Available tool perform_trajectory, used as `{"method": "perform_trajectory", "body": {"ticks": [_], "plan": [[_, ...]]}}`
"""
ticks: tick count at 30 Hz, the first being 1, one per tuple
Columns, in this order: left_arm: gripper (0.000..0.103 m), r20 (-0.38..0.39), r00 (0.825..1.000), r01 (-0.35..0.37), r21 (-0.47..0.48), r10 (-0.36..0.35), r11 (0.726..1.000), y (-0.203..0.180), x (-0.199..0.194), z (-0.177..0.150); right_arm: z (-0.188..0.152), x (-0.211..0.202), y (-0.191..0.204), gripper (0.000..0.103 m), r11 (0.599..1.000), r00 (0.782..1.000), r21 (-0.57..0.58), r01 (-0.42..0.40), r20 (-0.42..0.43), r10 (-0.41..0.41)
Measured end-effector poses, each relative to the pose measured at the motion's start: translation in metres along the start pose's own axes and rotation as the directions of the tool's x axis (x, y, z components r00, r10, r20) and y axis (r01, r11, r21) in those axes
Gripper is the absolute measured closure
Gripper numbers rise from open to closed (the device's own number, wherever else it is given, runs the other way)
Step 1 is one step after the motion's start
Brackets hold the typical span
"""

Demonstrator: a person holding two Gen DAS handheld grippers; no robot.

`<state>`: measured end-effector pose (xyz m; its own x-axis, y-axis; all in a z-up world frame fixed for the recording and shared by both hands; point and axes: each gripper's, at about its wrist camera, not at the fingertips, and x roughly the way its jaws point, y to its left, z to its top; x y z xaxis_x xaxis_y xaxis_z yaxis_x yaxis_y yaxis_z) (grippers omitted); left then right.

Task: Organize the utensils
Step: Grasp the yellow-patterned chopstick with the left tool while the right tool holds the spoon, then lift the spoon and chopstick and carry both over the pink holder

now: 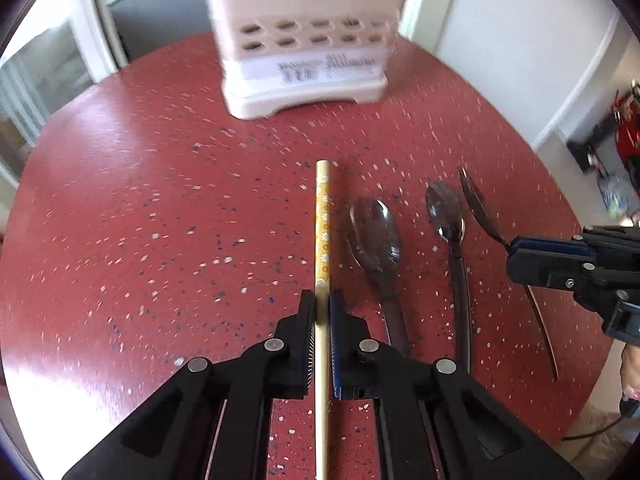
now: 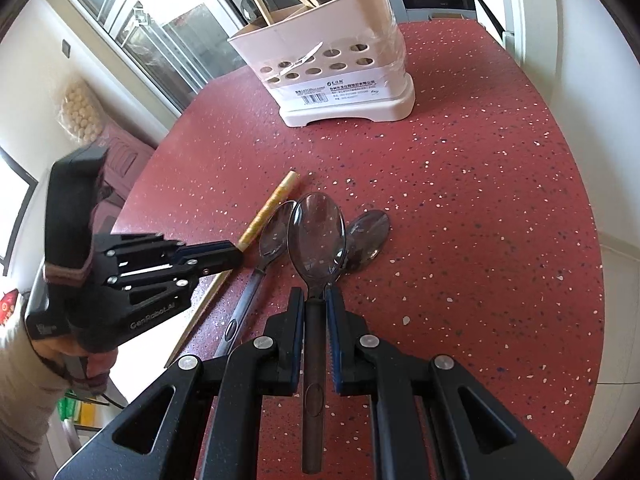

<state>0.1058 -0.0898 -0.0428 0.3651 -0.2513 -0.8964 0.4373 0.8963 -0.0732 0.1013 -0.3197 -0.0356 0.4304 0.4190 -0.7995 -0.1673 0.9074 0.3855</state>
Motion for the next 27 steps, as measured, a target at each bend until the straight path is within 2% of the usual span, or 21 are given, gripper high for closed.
{"method": "perform_trajectory", "body": {"ticks": [6, 12, 18, 27], "plan": [[0.066, 0.166, 0.985, -0.024, -0.113, 0.043, 0.993, 0.01, -0.042, -0.016, -0.003, -0.005, 0.002, 0.091, 1.0, 1.0, -0.003, -0.001, 0.023, 0.001], [0.066, 0.3, 0.948, -0.059, -0.178, 0.111, 0.982, 0.012, -0.077, -0.023, -0.004, -0.015, 0.003, 0.091, 1.0, 0.998, -0.016, -0.004, 0.065, 0.005], [0.066, 0.385, 0.914, -0.039, -0.236, 0.13, 0.971, 0.016, -0.095, -0.016, 0.001, -0.028, 0.003, 0.091, 1.0, 0.994, -0.015, 0.007, 0.11, -0.006], [0.066, 0.45, 0.881, -0.033, -0.255, 0.149, 0.966, 0.02, -0.107, -0.002, 0.023, -0.045, 0.007, 0.091, 1.0, 0.983, -0.015, 0.021, 0.181, -0.018]]}}
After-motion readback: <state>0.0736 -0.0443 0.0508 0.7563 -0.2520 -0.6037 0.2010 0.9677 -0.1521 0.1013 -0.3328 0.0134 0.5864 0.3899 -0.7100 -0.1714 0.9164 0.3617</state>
